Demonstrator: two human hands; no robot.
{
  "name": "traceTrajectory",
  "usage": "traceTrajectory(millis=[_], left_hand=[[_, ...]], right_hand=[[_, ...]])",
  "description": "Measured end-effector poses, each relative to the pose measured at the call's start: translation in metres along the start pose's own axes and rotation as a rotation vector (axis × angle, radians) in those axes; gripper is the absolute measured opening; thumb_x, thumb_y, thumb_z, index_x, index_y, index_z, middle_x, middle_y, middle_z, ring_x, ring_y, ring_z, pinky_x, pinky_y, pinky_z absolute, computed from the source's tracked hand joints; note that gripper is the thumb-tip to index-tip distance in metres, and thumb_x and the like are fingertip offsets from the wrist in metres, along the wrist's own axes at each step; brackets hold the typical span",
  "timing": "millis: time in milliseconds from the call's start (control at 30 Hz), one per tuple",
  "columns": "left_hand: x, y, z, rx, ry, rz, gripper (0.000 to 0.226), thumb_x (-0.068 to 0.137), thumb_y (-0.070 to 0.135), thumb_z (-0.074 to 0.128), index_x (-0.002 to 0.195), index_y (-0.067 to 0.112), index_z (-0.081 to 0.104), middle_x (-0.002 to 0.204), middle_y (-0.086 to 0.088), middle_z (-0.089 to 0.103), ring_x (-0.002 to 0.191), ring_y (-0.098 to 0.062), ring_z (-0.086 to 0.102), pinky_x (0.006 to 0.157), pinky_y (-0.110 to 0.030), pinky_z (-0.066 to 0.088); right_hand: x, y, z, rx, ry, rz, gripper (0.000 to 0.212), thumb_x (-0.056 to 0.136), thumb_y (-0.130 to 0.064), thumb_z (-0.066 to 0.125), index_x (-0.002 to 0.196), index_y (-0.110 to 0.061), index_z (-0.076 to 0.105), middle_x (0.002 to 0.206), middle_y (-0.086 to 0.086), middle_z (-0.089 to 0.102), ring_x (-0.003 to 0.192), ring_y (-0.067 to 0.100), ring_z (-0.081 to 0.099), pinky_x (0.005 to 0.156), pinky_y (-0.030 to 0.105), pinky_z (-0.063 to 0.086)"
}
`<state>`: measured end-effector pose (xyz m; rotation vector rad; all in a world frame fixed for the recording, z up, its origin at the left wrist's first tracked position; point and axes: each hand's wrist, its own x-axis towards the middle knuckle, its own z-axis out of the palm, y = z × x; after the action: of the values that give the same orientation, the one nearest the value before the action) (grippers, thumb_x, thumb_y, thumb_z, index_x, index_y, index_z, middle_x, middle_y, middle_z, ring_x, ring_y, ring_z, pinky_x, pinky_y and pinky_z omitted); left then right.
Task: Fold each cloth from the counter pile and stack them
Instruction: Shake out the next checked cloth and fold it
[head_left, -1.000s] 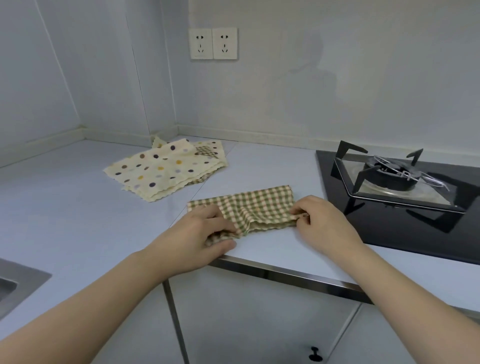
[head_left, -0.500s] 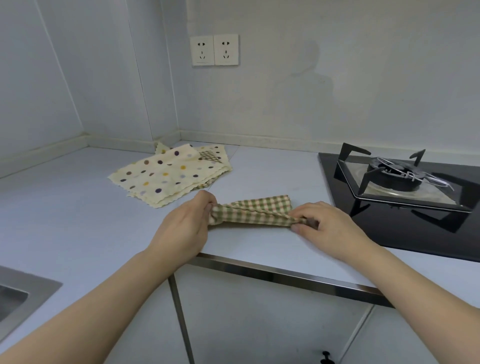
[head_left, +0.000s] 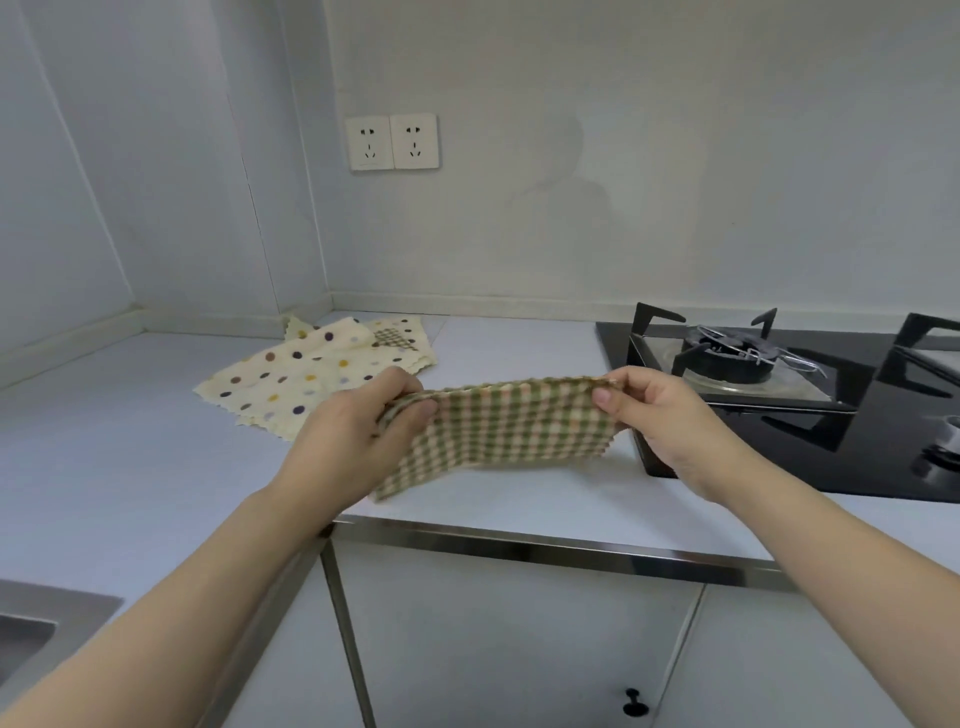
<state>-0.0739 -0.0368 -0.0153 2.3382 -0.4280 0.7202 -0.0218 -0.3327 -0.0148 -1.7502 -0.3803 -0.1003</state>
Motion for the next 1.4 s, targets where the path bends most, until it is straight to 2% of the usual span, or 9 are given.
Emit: traceTrajectory(millis=[167,433,600,833,933,1033,1200,1300,1400], left_hand=[[0.006,0.011,-0.007,-0.168,-0.003,-0.100,0.014,0.096,0.035,0.054,0.087,0.030,0.064,0.074,-0.011,0.062,0.068,-0.030,0.056,0.062,-0.044,0.047],[0.014,0.014,-0.001,-0.454,0.030,-0.356,0.020,0.094,0.016,0.062,0.089,0.029,0.075,0.093,0.015,0.074,0.091,0.000,0.066,0.084,-0.023,0.051],[0.016,-0.002,0.008,-0.576,0.057,-0.546,0.019,0.092,0.007,0.063,0.094,0.019,0.077,0.104,0.003,0.073,0.101,-0.013,0.067,0.092,-0.030,0.052],[-0.003,-0.036,0.039,0.152,-0.055,-0.424,0.049,0.094,0.007,0.042,0.138,0.028,0.050,0.135,0.008,0.043,0.129,-0.015,0.033,0.106,-0.026,0.028],[-0.009,-0.030,0.045,0.218,-0.109,-0.325,0.046,0.099,0.026,0.039,0.145,0.026,0.039,0.151,0.007,0.030,0.138,-0.013,0.019,0.113,-0.028,0.015],[-0.014,-0.025,0.051,0.399,-0.433,-0.221,0.063,0.099,0.053,0.027,0.155,0.026,0.015,0.161,0.008,0.007,0.146,-0.009,0.001,0.120,-0.032,-0.001],[-0.015,-0.022,0.044,0.515,-0.700,-0.257,0.089,0.085,0.079,0.018,0.154,0.030,-0.009,0.162,0.010,-0.013,0.148,-0.013,-0.012,0.119,-0.037,-0.007],[-0.010,-0.021,0.031,0.494,-0.718,-0.239,0.081,0.087,0.077,0.019,0.154,0.033,0.009,0.161,0.009,0.007,0.147,-0.019,0.005,0.119,-0.040,0.010],[-0.001,-0.032,0.019,0.340,-0.476,-0.116,0.043,0.099,0.030,0.027,0.124,0.020,0.060,0.132,-0.003,0.054,0.124,-0.028,0.044,0.100,-0.046,0.039]], right_hand=[[-0.005,-0.017,-0.012,-0.035,0.037,-0.026,0.022,0.083,-0.028,0.066,0.084,-0.006,0.068,0.083,0.003,0.065,0.080,0.010,0.057,0.082,0.024,0.045],[0.005,-0.015,-0.021,-0.094,0.069,0.022,0.013,0.092,-0.017,0.060,0.088,-0.015,0.072,0.085,0.002,0.072,0.076,0.012,0.062,0.072,0.023,0.051],[0.042,-0.004,-0.011,-0.371,-0.012,0.153,0.027,0.096,-0.032,0.055,0.083,-0.011,0.066,0.077,0.001,0.062,0.068,0.013,0.056,0.059,0.027,0.049],[0.082,0.015,0.064,-1.104,0.050,-0.043,0.047,0.096,-0.040,0.046,0.137,-0.016,0.043,0.135,0.006,0.044,0.120,0.027,0.046,0.095,0.039,0.036],[0.055,0.033,0.091,-1.166,-0.192,-0.032,0.058,0.099,-0.050,0.027,0.149,-0.020,0.025,0.152,0.006,0.028,0.137,0.026,0.029,0.112,0.041,0.023],[0.043,0.049,0.092,-1.171,-0.332,0.074,0.066,0.097,-0.058,0.011,0.154,-0.025,0.005,0.161,0.000,0.000,0.148,0.018,0.000,0.120,0.039,-0.001],[0.064,0.055,0.073,-1.167,-0.468,0.093,0.073,0.091,-0.068,0.009,0.152,-0.032,-0.004,0.161,-0.005,-0.010,0.147,0.015,-0.011,0.119,0.039,-0.006],[0.069,0.058,0.060,-1.184,-0.514,0.052,0.071,0.093,-0.066,0.011,0.152,-0.029,-0.005,0.160,-0.005,-0.012,0.146,0.012,-0.012,0.119,0.037,-0.008],[0.050,0.045,0.066,-1.184,-0.349,-0.075,0.065,0.100,-0.051,0.023,0.153,-0.021,0.003,0.161,0.001,-0.007,0.147,0.018,-0.007,0.119,0.039,-0.006]])
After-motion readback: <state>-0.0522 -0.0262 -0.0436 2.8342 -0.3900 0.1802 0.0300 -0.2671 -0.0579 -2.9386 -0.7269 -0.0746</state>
